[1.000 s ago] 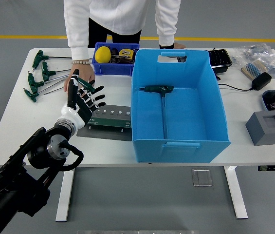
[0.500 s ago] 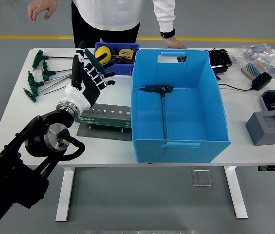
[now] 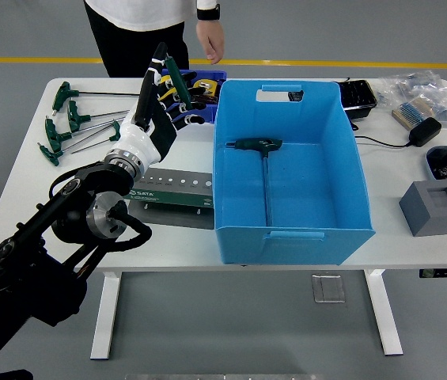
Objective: Lift tool from toolbox,place it in box,lift tool from toolbox,place it in box
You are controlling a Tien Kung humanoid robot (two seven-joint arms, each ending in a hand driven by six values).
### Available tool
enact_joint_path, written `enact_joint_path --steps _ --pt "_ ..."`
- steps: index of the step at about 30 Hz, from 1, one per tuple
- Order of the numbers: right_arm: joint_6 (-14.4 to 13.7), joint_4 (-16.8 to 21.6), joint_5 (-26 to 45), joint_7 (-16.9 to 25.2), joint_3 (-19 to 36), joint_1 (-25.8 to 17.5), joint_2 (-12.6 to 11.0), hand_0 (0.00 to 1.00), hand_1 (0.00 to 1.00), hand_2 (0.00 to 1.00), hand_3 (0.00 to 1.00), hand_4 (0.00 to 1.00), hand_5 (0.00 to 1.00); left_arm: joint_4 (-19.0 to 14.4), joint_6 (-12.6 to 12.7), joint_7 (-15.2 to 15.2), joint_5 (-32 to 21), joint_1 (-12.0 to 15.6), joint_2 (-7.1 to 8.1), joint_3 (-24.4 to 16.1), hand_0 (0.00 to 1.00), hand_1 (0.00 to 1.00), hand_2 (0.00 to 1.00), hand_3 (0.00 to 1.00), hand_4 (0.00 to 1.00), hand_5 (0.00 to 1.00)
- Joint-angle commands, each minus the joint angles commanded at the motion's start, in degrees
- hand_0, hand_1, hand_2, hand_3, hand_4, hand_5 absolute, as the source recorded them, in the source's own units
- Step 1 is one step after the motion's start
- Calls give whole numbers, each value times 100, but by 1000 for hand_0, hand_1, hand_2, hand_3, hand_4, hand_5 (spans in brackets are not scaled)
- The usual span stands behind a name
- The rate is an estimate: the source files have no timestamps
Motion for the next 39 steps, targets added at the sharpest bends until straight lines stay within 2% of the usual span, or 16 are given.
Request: enact_joint_path --steps 2,3,8,9,12,14,15,20,21,26,27,29,32,33,39 --pt "0 0 -4 -1 2 4 -2 636 615 745 783 998 967 3 -3 88 159 -9 -4 19 205 197 282 326 998 383" --pt "0 0 -2 -2 -1 5 -4 637 615 745 783 998 966 7 -24 154 273 -13 -8 32 187 129 219 273 998 174" --pt "1 0 4 -6 -9 6 -5 637 615 745 783 998 966 15 -106 298 524 -21 -16 64 187 129 219 273 998 174" --pt "2 0 8 -7 -13 7 -5 636 614 744 782 998 965 17 -120 310 558 -22 -17 65 181 121 193 267 998 105" --pt "3 0 7 -11 -11 6 -4 636 614 744 782 998 965 28 -129 319 590 -23 -16 73 181 121 193 267 998 105" --pt "4 0 5 -14 -15 7 -5 636 614 744 782 998 965 34 -72 312 583 -26 -16 78 181 121 193 267 998 105" --pt "4 0 4 -15 -15 7 -5 636 614 745 782 998 965 37 -27 307 573 -29 -16 82 148 85 144 210 998 62" --pt "11 0 -3 -9 -18 14 -13 636 614 745 782 998 965 47 151 382 650 -32 -11 107 148 85 144 210 998 62" --pt "10 0 -5 -7 -11 15 -12 636 613 744 782 998 963 48 150 410 694 -33 -8 116 94 18 81 170 991 78" --pt "4 0 -17 -3 6 22 -18 636 613 744 782 998 963 51 244 452 979 -64 5 208 94 18 81 170 991 78" --pt "3 0 -20 -3 7 25 -19 636 612 741 782 998 961 55 325 420 1037 -82 7 243 50 2 29 122 998 316" --pt "2 0 -29 -6 16 24 -19 636 612 741 782 998 961 72 449 354 1093 -118 5 307 50 2 29 122 998 316" --pt "1 0 -28 -10 3 20 -21 636 612 741 782 998 961 157 429 323 1377 -182 -6 405 50 2 29 122 998 316" --pt "0 0 -28 -12 0 17 -21 636 612 741 782 998 961 190 439 310 1457 -208 -10 450 26 2 2 86 842 414" --pt "1 0 -27 -24 -32 -1 -22 635 612 741 782 998 960 344 445 307 2225 -371 -24 704 24 2 2 84 822 425"
